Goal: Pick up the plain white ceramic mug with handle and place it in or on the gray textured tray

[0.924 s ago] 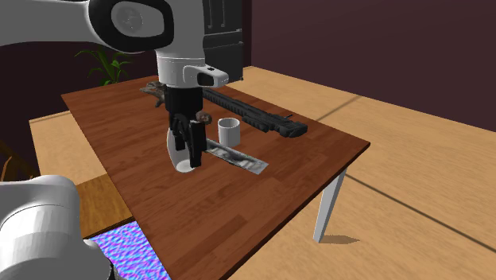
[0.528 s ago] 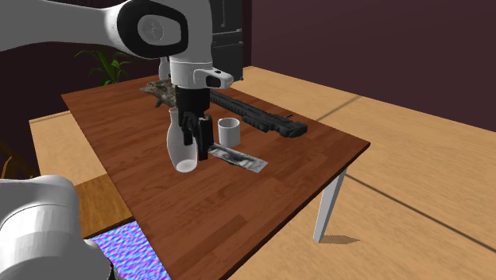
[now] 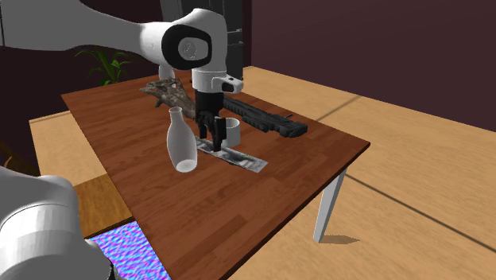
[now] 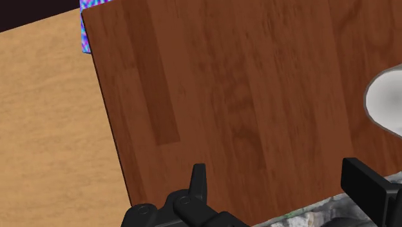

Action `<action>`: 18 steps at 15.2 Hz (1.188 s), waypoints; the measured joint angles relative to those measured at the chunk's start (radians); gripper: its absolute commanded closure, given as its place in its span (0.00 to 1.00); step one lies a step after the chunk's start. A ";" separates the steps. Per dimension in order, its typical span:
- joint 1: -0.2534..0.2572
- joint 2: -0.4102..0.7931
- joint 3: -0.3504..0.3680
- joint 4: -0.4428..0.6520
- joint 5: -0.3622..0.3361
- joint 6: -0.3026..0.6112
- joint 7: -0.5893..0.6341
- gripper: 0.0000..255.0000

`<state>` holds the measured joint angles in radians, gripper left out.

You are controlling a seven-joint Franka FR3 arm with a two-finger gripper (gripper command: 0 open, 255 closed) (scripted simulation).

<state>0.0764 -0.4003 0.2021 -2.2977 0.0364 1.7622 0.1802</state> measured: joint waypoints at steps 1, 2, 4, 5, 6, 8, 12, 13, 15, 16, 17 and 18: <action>0.003 0.034 0.011 0.017 0.003 0.018 0.015 0.00; 0.006 0.062 0.020 0.029 0.006 0.035 0.029 0.00; 0.012 0.142 0.044 0.083 0.007 0.064 0.064 0.00; 0.014 0.170 0.051 0.106 0.007 0.070 0.077 0.00; 0.020 0.204 0.063 0.123 0.007 0.087 0.097 0.00; 0.027 0.263 0.078 0.168 0.004 0.103 0.125 0.00; 0.049 0.417 0.112 0.298 -0.019 0.131 0.198 0.00; 0.055 0.454 0.117 0.325 -0.026 0.140 0.213 0.00; 0.067 0.528 0.124 0.395 -0.042 0.145 0.240 0.00; 0.079 0.567 0.130 0.426 -0.051 0.154 0.262 0.00; 0.090 0.608 0.134 0.462 -0.061 0.158 0.279 0.00; 0.096 0.646 0.134 0.502 -0.070 0.157 0.288 0.00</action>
<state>0.1725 0.2454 0.3364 -1.7956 -0.0338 1.9188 0.4679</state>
